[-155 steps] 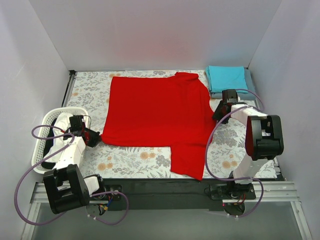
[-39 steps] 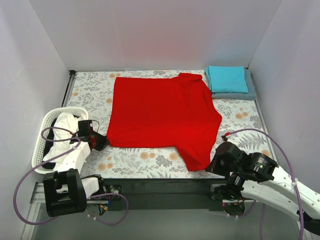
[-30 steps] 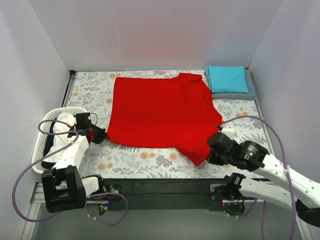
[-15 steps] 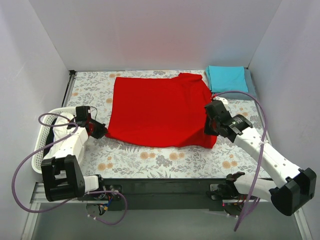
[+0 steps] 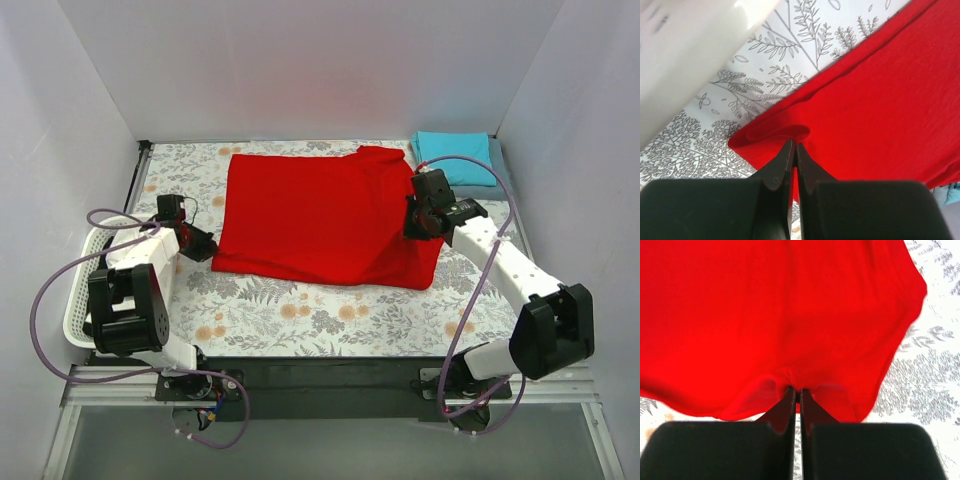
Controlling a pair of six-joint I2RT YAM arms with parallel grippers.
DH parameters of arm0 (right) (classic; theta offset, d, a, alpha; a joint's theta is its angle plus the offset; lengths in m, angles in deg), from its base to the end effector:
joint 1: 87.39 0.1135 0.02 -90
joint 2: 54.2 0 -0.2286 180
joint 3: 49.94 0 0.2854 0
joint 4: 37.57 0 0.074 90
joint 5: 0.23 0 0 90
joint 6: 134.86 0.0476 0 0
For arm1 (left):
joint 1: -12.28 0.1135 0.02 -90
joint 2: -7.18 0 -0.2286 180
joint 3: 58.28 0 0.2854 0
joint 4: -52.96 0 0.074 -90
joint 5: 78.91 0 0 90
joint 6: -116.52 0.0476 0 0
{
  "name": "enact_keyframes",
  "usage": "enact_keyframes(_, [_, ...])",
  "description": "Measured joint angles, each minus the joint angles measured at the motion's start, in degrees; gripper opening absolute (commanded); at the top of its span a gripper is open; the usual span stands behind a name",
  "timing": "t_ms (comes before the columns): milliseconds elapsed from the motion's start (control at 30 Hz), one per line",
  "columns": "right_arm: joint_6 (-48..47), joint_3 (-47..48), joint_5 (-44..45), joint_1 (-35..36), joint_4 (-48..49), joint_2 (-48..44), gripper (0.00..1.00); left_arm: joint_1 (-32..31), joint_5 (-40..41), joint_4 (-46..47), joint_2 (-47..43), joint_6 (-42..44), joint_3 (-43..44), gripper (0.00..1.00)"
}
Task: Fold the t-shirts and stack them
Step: Fold the tshirt
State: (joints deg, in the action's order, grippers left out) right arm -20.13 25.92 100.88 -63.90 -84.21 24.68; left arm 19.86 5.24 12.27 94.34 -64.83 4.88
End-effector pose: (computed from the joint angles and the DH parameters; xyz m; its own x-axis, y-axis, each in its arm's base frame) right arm 0.3146 0.1267 0.2308 -0.7507 0.1213 -0.6494 0.0411 0.9897 0.1374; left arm 0.3191 0.0376 0.1160 0.1091 -0.9888 0.1022 -0.8938 -0.1426 -0.4252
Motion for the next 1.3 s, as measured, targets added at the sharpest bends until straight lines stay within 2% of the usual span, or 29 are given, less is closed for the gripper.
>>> enact_keyframes(600, [-1.2,6.4,-5.2,-8.3,5.1,9.2,0.01,-0.2,-1.1,0.8,7.5,-1.9,8.0,0.0])
enact_keyframes(1300, [-0.9,9.6,-6.0,-13.0,7.5,10.7,0.01,-0.2,-2.2,3.5,9.3,-3.0,11.0,0.0])
